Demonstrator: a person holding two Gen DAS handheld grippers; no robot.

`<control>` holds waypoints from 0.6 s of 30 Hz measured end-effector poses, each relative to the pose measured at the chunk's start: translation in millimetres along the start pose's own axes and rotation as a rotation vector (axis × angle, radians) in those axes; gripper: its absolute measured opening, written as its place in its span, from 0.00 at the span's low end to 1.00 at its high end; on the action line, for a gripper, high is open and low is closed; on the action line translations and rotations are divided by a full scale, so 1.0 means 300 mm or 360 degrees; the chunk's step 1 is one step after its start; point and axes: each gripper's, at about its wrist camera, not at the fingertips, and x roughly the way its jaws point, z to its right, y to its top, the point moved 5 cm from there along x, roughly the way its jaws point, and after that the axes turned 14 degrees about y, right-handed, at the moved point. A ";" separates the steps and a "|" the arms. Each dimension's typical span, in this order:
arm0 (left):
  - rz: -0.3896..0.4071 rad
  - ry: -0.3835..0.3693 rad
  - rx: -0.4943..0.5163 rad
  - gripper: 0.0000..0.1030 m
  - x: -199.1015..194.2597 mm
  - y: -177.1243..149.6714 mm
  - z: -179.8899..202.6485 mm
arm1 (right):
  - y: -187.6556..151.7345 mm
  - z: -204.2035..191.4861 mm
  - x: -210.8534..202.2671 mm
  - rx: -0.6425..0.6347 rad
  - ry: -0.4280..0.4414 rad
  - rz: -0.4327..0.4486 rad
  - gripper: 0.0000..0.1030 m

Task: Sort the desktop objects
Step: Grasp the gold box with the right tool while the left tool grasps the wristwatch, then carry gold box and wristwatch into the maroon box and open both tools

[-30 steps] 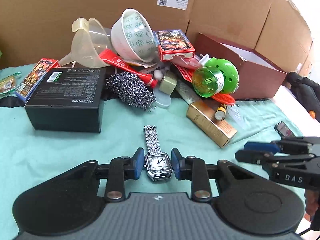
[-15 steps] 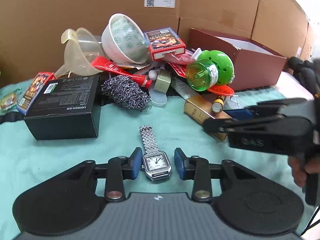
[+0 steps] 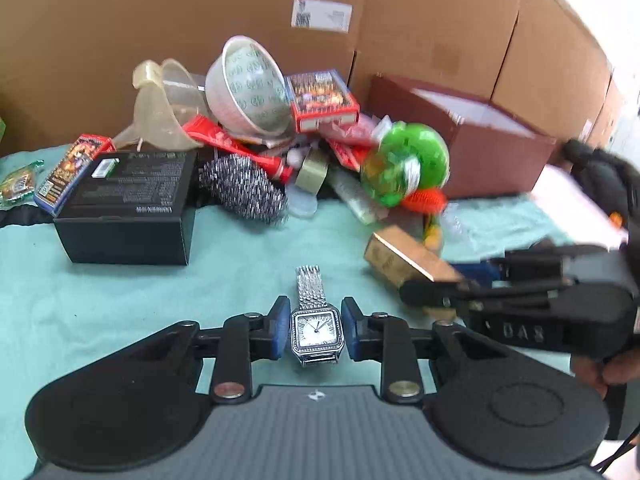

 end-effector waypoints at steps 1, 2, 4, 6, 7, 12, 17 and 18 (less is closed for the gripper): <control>0.0017 -0.0005 -0.0013 0.27 -0.015 0.010 0.000 | -0.002 -0.009 -0.018 -0.0001 0.0014 0.0013 0.29; 0.0032 -0.0013 -0.0025 0.27 -0.029 0.021 0.001 | -0.001 -0.018 -0.037 -0.0008 0.0022 0.0030 0.29; 0.0060 -0.0039 -0.0046 0.27 -0.055 0.044 0.005 | 0.006 -0.036 -0.079 -0.0032 0.0024 0.0074 0.29; 0.0091 -0.0071 -0.0054 0.27 -0.080 0.070 0.016 | 0.020 -0.048 -0.121 -0.0046 0.0025 0.0122 0.29; 0.0109 -0.0085 -0.0054 0.27 -0.092 0.084 0.024 | 0.029 -0.051 -0.141 -0.0055 0.0023 0.0147 0.29; 0.0193 -0.0194 -0.0066 0.27 -0.139 0.180 0.080 | 0.080 -0.044 -0.230 -0.0091 -0.0006 0.0259 0.29; 0.0309 -0.0296 -0.0054 0.27 -0.172 0.320 0.170 | 0.133 0.010 -0.317 -0.0105 -0.0075 0.0364 0.29; 0.0332 -0.0315 -0.0047 0.27 -0.175 0.350 0.192 | 0.146 0.026 -0.332 -0.0105 -0.0090 0.0384 0.29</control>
